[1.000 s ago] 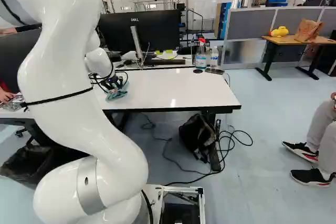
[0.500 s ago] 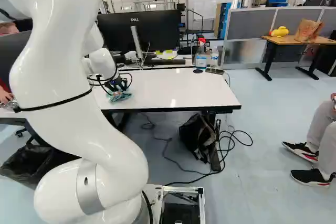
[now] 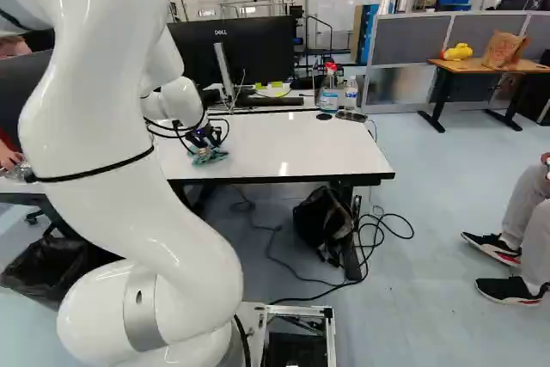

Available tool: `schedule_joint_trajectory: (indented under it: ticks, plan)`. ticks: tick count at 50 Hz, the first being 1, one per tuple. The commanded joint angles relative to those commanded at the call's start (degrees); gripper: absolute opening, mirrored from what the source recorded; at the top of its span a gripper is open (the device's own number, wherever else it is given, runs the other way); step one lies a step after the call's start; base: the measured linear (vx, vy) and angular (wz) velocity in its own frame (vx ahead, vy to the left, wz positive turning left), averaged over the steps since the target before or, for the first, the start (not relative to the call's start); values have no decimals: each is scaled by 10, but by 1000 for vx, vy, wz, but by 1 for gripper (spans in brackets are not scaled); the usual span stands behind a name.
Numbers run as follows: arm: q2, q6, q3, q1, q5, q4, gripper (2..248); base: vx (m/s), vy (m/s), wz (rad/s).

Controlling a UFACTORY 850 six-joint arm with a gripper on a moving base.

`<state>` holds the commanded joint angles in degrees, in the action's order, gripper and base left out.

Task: Clean the table with the green towel

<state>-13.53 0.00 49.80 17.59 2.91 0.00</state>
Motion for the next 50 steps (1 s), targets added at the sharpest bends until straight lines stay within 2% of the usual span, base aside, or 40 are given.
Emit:
schedule_joint_trajectory:
  ticks: [27, 50]
  plan:
    - [-44, 0, 53, -45, 0, 0, 51, 0, 0, 0]
    - [-97, 0, 120, -56, 0, 0, 51, 0, 0, 0]
